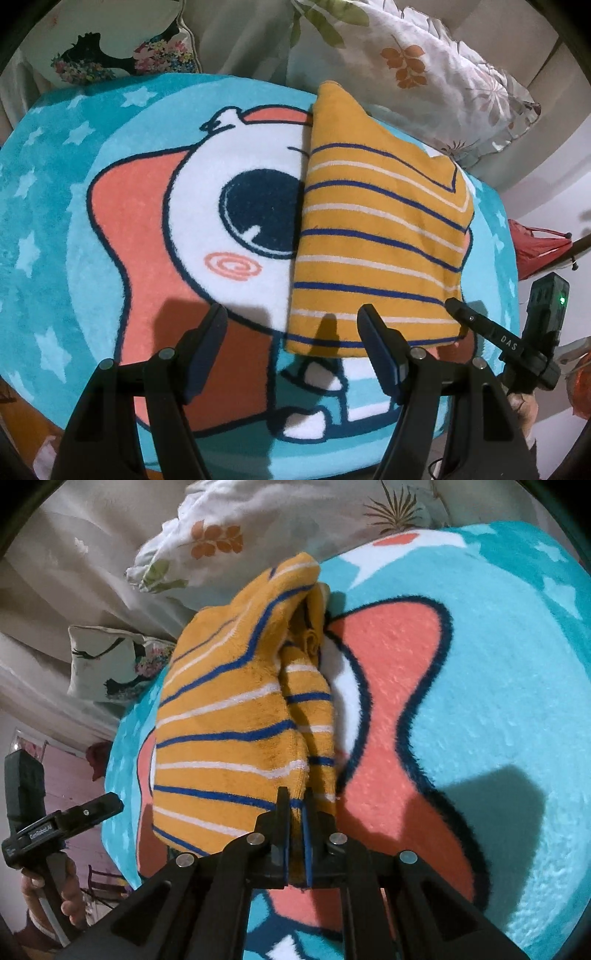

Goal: Fold small clothes

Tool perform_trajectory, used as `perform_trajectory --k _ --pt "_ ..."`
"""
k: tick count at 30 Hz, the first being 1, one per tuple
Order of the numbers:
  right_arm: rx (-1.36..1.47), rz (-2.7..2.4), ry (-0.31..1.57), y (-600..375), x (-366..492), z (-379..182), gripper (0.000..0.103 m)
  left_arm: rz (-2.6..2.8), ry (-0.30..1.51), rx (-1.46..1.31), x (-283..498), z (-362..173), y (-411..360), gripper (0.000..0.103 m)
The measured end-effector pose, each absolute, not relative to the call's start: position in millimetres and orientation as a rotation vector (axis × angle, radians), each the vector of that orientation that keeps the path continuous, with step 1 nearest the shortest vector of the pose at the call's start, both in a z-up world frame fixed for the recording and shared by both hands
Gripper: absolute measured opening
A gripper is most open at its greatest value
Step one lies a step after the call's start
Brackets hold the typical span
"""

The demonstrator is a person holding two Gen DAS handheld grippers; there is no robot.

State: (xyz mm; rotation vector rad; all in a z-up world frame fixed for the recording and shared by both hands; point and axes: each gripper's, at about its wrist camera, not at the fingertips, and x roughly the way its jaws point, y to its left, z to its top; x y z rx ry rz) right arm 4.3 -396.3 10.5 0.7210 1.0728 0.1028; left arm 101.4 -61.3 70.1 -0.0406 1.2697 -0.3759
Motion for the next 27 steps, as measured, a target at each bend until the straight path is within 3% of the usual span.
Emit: perform_trajectory --k 9,12,16,21,27 --pt "0.760 0.120 1.055 -402.6 0.7 2.2 0.010 -0.346 1.286 -0.059 108.6 63.4 -49.6 0.072" --pt "0.781 0.133 1.041 -406.0 -0.6 13.8 0.023 -0.383 1.304 -0.095 116.0 61.3 -47.1 0.072" --pt "0.812 0.110 0.923 -416.9 -4.2 43.3 0.069 -0.458 1.292 -0.117 136.5 58.5 -51.5 0.076" --pt "0.803 0.015 0.887 -425.7 27.8 58.0 0.077 -0.619 1.256 -0.076 183.0 42.0 -83.2 0.080" --pt "0.769 0.023 1.001 -415.1 105.5 28.4 0.079 -0.789 1.387 -0.232 222.7 2.7 -121.7 0.082"
